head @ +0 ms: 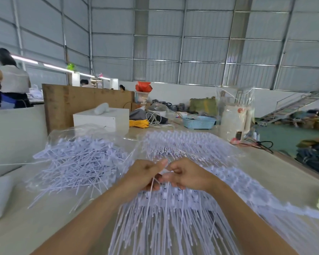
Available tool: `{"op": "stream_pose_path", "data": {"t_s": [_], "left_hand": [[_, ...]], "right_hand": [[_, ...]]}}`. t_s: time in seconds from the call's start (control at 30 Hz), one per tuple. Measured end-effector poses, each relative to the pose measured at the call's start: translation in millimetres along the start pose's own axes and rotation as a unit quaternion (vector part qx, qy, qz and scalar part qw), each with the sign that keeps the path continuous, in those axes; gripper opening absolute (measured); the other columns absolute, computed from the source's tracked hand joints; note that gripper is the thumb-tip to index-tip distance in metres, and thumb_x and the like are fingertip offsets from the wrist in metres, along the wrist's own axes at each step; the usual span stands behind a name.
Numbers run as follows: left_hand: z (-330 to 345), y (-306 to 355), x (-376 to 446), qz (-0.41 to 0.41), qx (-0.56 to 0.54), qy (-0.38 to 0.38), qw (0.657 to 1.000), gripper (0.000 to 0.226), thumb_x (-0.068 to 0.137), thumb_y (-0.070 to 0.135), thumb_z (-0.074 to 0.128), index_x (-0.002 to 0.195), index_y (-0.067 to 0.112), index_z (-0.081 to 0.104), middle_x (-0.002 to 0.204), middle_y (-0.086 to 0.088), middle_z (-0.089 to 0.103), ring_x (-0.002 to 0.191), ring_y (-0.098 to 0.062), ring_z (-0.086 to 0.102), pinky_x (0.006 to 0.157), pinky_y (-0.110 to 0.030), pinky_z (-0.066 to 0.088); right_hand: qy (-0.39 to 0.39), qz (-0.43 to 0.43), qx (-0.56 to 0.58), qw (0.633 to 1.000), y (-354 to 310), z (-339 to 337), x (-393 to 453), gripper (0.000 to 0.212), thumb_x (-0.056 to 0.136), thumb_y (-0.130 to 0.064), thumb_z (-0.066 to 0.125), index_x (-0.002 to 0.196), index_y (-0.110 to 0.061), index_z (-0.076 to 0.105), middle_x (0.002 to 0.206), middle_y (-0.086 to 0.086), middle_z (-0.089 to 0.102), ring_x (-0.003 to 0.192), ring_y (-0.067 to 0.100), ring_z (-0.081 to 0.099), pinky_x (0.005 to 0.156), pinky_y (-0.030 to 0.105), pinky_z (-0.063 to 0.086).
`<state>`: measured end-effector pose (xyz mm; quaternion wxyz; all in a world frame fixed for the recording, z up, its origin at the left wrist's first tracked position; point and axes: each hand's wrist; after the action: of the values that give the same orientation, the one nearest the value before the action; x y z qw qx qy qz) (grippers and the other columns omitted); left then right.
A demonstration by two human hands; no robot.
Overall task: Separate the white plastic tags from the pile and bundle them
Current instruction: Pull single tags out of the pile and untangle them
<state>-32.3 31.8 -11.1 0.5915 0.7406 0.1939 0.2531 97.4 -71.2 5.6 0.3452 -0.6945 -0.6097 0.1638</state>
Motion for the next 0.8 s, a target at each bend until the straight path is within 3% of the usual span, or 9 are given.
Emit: {"op": "stream_pose_path", "data": {"t_s": [0.07, 0.17, 0.27, 0.33, 0.43, 0.57, 0.63, 0.7, 0.8], "left_hand": [[3, 0, -1, 0.028, 0.072, 0.009, 0.997, 0.04, 0.084, 0.042, 0.064, 0.06, 0.009, 0.058, 0.05, 0.003, 0.058, 0.038, -0.009, 0.049, 0.041, -0.018, 0.035], [6, 0, -2, 0.044, 0.048, 0.033, 0.997, 0.048, 0.094, 0.02, 0.058, 0.047, 0.015, 0.05, 0.037, 0.007, 0.045, 0.03, -0.005, 0.037, 0.037, -0.014, 0.029], [5, 3, -3, 0.031, -0.035, 0.017, 0.999, 0.052, 0.095, 0.013, 0.056, 0.043, 0.018, 0.052, 0.039, 0.006, 0.037, 0.03, -0.005, 0.026, 0.034, -0.013, 0.022], [1, 5, -3, 0.03, -0.058, -0.014, 0.998, 0.046, 0.094, 0.011, 0.055, 0.049, 0.017, 0.056, 0.04, 0.006, 0.033, 0.031, -0.005, 0.021, 0.033, -0.012, 0.018], [-6, 5, -4, 0.035, -0.056, -0.088, 0.994, 0.038, 0.093, 0.018, 0.056, 0.056, 0.017, 0.064, 0.041, 0.006, 0.031, 0.028, -0.006, 0.02, 0.033, -0.012, 0.018], [-17, 9, -5, 0.054, -0.179, -0.19, 0.964, 0.036, 0.082, 0.029, 0.064, 0.05, 0.021, 0.05, 0.042, 0.009, 0.03, 0.025, -0.002, 0.023, 0.031, -0.008, 0.022], [-18, 12, -2, 0.054, -0.191, -0.162, 0.967, 0.038, 0.082, 0.032, 0.066, 0.048, 0.022, 0.05, 0.042, 0.009, 0.033, 0.026, -0.003, 0.025, 0.031, -0.009, 0.023], [-14, 8, 3, 0.033, -0.158, -0.085, 0.983, 0.033, 0.083, 0.029, 0.063, 0.051, 0.018, 0.06, 0.044, 0.003, 0.045, 0.028, -0.006, 0.032, 0.031, -0.012, 0.026], [-7, 2, 3, -0.003, -0.122, -0.022, 0.992, 0.021, 0.092, 0.006, 0.055, 0.076, 0.009, 0.069, 0.058, -0.005, 0.065, 0.036, -0.01, 0.05, 0.034, -0.016, 0.035]], "right_hand": [[0.013, -0.032, -0.003, 0.999, 0, 4, 0, 0.014, 0.091, -0.003, 0.057, 0.087, 0.007, 0.066, 0.052, -0.003, 0.048, 0.041, 0.0, 0.041, 0.046, 0.012, 0.033], [0.015, -0.051, 0.011, 0.999, -4, 6, -3, 0.016, 0.091, -0.009, 0.06, 0.098, 0.001, 0.07, 0.057, 0.002, 0.05, 0.044, 0.002, 0.039, 0.049, 0.014, 0.033], [0.023, -0.04, 0.008, 0.999, -6, 4, -5, 0.024, 0.093, -0.013, 0.058, 0.082, 0.007, 0.064, 0.056, -0.001, 0.047, 0.045, 0.001, 0.041, 0.05, 0.018, 0.035], [0.019, -0.052, 0.015, 0.998, -8, 3, -6, 0.029, 0.094, -0.011, 0.055, 0.072, 0.006, 0.058, 0.054, 0.0, 0.04, 0.046, 0.008, 0.035, 0.049, 0.02, 0.03], [-0.02, -0.054, 0.107, 0.993, -9, -4, -10, 0.029, 0.094, -0.006, 0.053, 0.077, 0.017, 0.058, 0.052, -0.001, 0.038, 0.047, 0.009, 0.031, 0.049, 0.02, 0.027], [-0.098, -0.068, 0.144, 0.982, -15, -17, -21, 0.015, 0.091, -0.005, 0.054, 0.089, -0.002, 0.068, 0.047, -0.011, 0.044, 0.045, 0.004, 0.034, 0.048, 0.015, 0.03], [-0.077, -0.071, 0.157, 0.982, -16, -19, -24, 0.015, 0.092, -0.003, 0.052, 0.094, -0.003, 0.068, 0.048, -0.011, 0.044, 0.045, 0.003, 0.034, 0.049, 0.015, 0.031], [-0.045, -0.075, 0.182, 0.979, -17, -21, -24, 0.02, 0.093, 0.0, 0.049, 0.106, -0.001, 0.065, 0.052, -0.01, 0.048, 0.048, 0.003, 0.038, 0.052, 0.015, 0.034], [-0.05, -0.075, 0.139, 0.986, -20, -19, -24, 0.033, 0.092, 0.006, 0.049, 0.123, -0.003, 0.057, 0.067, -0.015, 0.063, 0.059, 0.0, 0.05, 0.063, 0.014, 0.042]]}}
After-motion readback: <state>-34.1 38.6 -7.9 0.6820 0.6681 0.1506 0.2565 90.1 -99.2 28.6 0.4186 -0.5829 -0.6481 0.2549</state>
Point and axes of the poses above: each hand's wrist, its own x-axis towards the middle knuckle, its own z-axis out of the palm, y = z × x
